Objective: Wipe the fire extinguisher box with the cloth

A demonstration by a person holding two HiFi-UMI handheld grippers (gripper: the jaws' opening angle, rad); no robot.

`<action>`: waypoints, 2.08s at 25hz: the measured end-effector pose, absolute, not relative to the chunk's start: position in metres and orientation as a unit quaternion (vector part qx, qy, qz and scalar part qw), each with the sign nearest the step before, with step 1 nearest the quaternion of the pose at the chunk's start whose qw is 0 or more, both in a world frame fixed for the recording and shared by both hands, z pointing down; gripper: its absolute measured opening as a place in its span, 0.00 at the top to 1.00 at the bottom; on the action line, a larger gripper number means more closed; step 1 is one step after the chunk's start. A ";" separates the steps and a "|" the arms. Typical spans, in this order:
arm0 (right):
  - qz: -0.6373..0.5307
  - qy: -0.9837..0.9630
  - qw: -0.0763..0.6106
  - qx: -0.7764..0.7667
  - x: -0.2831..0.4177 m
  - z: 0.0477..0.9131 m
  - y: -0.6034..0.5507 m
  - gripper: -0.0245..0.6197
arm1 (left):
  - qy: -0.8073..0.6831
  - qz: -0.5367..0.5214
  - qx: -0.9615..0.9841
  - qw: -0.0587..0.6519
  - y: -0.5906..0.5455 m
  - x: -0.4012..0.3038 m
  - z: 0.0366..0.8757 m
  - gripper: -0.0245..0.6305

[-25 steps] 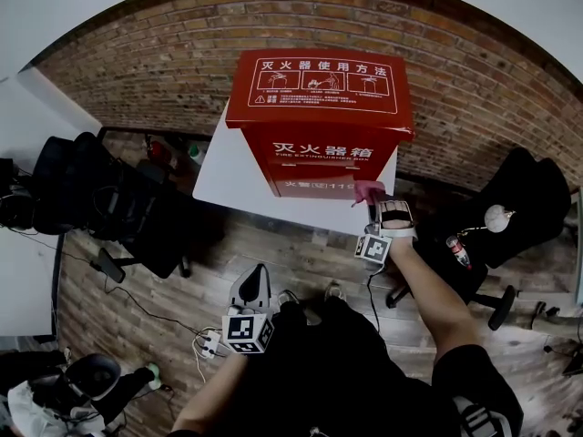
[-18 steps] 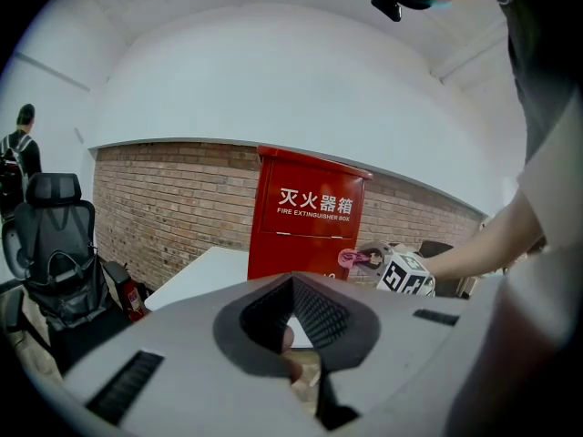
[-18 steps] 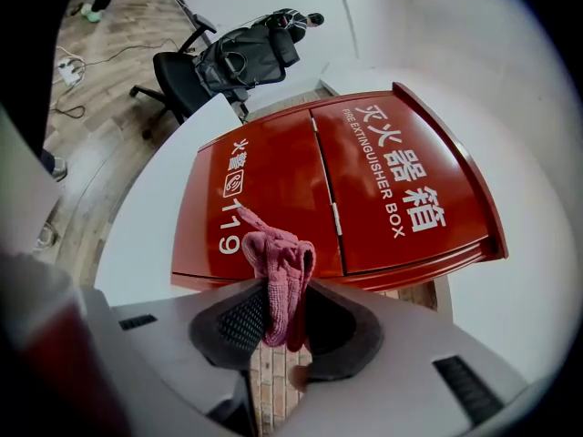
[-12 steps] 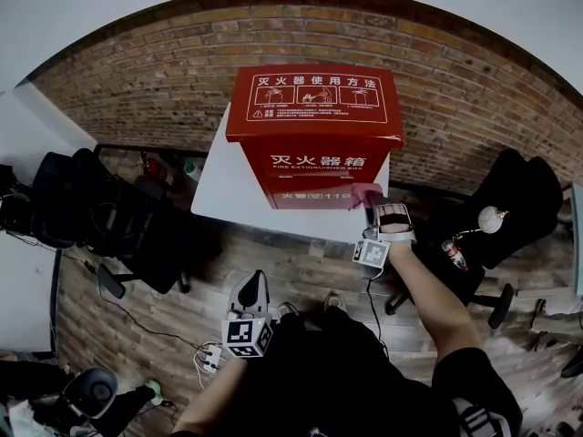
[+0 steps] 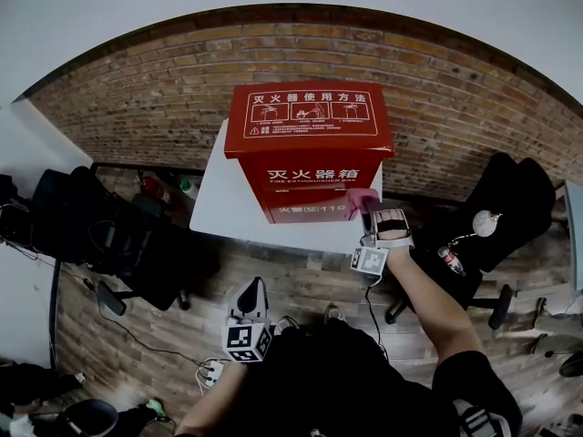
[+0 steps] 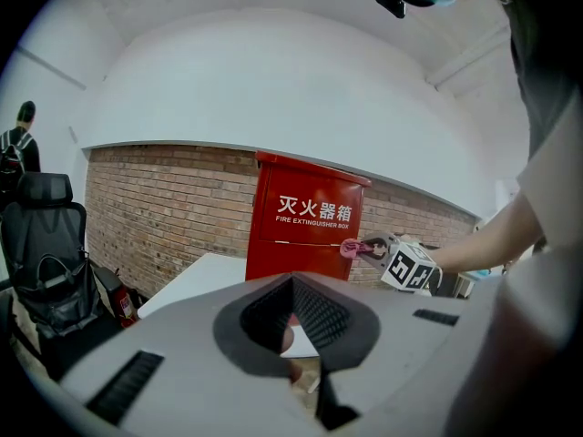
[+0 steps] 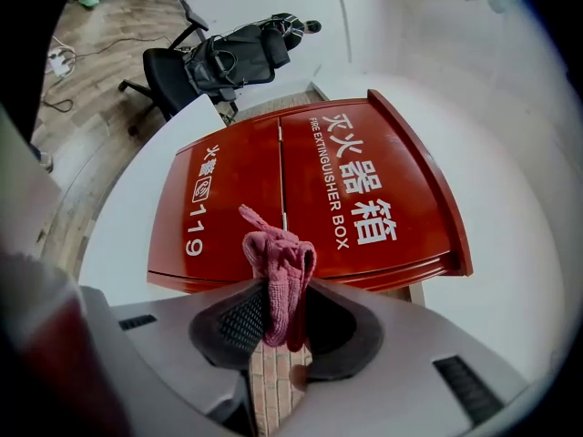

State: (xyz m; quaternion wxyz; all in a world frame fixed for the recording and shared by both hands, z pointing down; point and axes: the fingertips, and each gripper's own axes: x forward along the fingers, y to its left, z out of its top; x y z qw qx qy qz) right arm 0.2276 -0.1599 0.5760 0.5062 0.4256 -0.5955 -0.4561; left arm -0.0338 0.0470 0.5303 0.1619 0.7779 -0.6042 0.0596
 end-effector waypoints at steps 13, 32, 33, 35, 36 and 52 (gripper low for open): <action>-0.488 -0.575 0.481 0.448 0.225 0.526 -0.159 0.80 | -0.590 0.055 0.791 0.150 0.031 -0.037 0.525 0.91; -0.527 -0.538 0.434 0.494 0.222 0.432 -0.156 0.80 | -0.564 0.049 0.812 0.145 0.008 -0.031 0.517 0.91; -0.529 -0.535 0.430 0.499 0.221 0.425 -0.156 0.80 | -0.560 0.050 0.813 0.149 0.007 -0.029 0.517 0.91; -0.531 -0.531 0.422 0.508 0.221 0.412 -0.155 0.80 | -0.556 0.054 0.815 0.153 0.008 -0.028 0.517 0.91; -0.531 -0.530 0.418 0.513 0.220 0.407 -0.155 0.80 | -0.555 0.055 0.816 0.152 0.008 -0.027 0.517 0.91; -0.364 -0.714 0.277 0.531 0.192 0.384 -0.098 0.80 | -0.551 0.030 0.824 0.128 -0.004 -0.035 0.501 0.91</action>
